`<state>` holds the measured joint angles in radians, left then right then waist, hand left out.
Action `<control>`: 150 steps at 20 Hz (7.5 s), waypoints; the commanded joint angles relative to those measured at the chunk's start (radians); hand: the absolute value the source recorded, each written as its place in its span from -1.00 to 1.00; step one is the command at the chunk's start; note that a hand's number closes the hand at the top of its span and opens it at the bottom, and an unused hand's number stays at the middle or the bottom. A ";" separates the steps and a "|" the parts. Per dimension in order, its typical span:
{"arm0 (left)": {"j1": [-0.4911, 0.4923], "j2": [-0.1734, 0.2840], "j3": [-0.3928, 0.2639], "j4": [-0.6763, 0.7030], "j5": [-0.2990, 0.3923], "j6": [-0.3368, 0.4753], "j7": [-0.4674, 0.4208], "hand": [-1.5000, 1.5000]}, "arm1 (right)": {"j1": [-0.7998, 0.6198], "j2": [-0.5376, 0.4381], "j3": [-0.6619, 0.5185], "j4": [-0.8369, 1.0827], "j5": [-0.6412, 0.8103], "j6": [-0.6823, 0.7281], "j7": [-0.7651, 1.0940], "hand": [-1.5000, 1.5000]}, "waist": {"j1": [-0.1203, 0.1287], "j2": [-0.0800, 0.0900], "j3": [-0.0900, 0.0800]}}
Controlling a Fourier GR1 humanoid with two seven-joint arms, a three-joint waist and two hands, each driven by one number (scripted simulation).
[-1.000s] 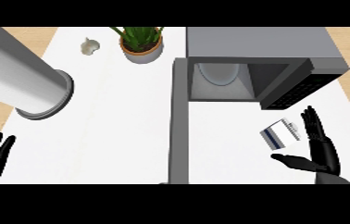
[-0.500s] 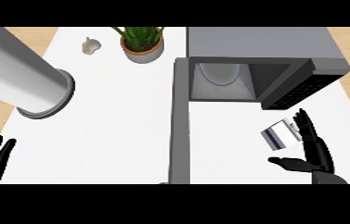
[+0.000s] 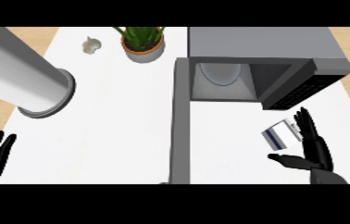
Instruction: Pick up the milk, place it into the microwave and close the microwave
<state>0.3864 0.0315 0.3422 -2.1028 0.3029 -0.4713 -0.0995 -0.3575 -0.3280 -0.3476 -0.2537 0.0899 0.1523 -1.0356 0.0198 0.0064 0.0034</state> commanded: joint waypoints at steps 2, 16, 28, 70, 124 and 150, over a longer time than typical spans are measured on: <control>0.024 -0.030 -0.027 -0.005 -0.031 -0.003 -0.020 -1.00 | 0.004 -0.003 -0.011 0.002 -0.028 0.176 -0.131 1.00 | 0.001 0.000 0.001; -0.006 0.016 0.036 -0.007 0.022 0.006 0.035 -1.00 | 0.021 0.065 0.040 -0.112 -0.089 0.384 -0.053 1.00 | -0.016 -0.007 -0.002; 0.024 0.013 0.077 0.003 0.042 -0.020 0.015 -1.00 | 0.125 0.307 0.175 -0.593 -0.133 0.129 0.229 1.00 | -0.035 -0.016 -0.006; -0.041 0.069 0.237 0.175 0.101 -0.170 -0.028 -1.00 | -0.136 0.318 0.422 -0.697 -0.254 -0.612 0.641 1.00 | -0.003 -0.002 -0.003; -0.248 0.137 0.207 0.389 0.038 -0.179 -0.025 -1.00 | -0.634 0.067 0.254 0.207 -0.031 -1.013 0.343 1.00 | 0.096 0.051 0.002; -0.294 0.147 0.190 0.497 -0.018 -0.198 -0.085 -1.00 | -0.682 0.168 0.311 0.205 0.043 -1.062 0.392 -1.00 | 0.098 0.042 0.001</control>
<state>0.0832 0.1878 0.5343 -1.6198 0.2858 -0.6685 -0.1832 -1.0399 -0.1767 -0.0427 -0.0495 0.1244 -0.9036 -0.6342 0.1267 0.0546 0.0045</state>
